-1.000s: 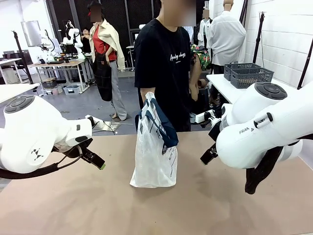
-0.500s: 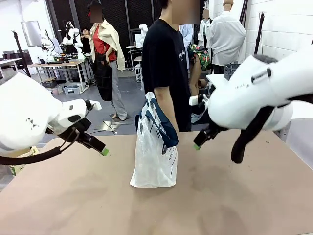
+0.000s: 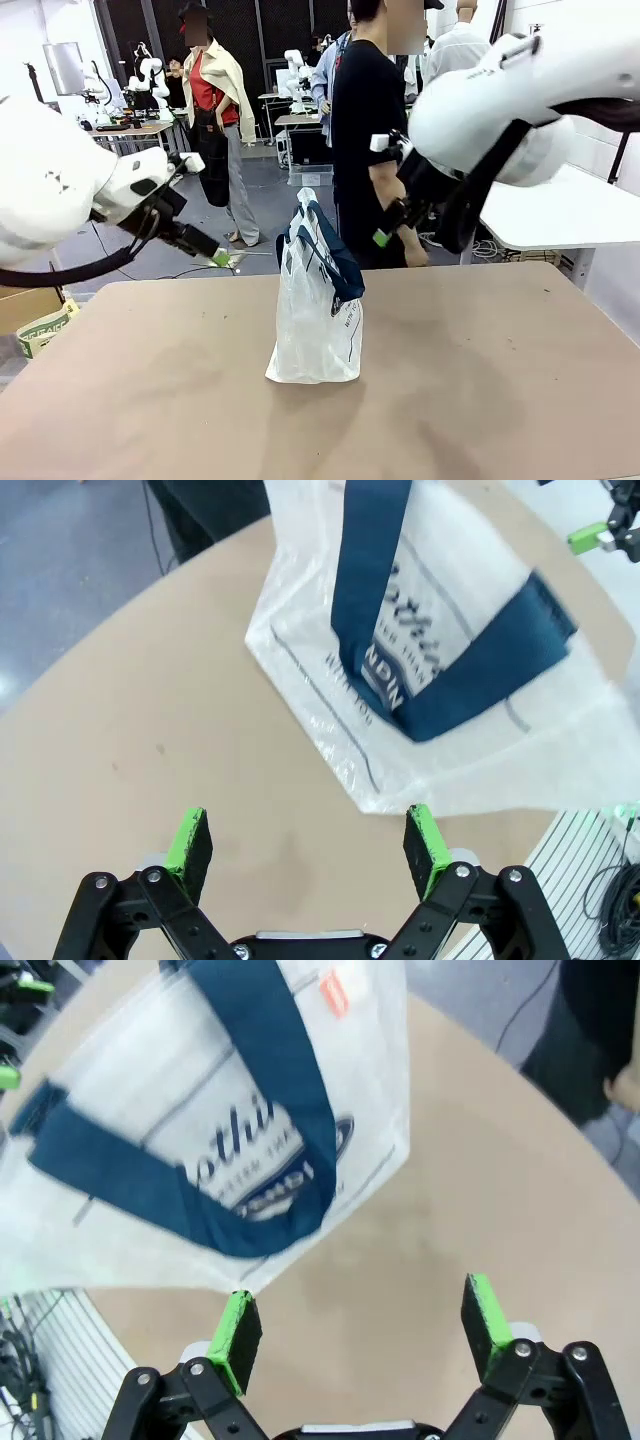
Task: Transfer purchased items from the store into the shopping bag.
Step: Open the Reusable shopping bag in the center of the table.
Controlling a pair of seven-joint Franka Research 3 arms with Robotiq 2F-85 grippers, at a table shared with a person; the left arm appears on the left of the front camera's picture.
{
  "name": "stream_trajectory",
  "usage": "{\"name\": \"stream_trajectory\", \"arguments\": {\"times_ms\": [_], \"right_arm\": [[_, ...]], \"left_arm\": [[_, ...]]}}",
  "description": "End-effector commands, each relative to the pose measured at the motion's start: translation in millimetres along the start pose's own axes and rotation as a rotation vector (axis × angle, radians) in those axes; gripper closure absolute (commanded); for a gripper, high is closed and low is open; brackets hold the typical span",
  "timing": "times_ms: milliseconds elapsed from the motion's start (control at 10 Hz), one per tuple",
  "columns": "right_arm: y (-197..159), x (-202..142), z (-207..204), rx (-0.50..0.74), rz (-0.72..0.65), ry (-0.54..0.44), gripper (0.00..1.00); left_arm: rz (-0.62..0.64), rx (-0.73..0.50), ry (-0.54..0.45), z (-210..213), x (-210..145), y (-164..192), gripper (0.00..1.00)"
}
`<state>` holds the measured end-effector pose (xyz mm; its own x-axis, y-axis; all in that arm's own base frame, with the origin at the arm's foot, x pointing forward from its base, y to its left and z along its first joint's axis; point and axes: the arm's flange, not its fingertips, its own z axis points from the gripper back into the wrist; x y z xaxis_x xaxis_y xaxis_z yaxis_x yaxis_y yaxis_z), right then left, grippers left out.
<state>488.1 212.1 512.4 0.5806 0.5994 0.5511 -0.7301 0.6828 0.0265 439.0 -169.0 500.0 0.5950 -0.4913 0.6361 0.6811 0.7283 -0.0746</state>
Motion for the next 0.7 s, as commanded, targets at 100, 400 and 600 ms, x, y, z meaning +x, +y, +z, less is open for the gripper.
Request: {"name": "stream_trajectory", "arguments": {"times_ms": [100,400,600], "right_arm": [[2,71,-29,0.023,-0.017,0.055,0.00],[6,128,-51,-0.009,-0.060,0.091,0.00],[12,106,-49,0.007,-0.040,0.057,0.00]], "left_arm": [[0.099,0.004,-0.014,-8,51,-6,0.00],[0.175,0.014,0.043,-11,80,-16,0.00],[0.162,0.012,0.007,-15,70,-16,0.00]]}}
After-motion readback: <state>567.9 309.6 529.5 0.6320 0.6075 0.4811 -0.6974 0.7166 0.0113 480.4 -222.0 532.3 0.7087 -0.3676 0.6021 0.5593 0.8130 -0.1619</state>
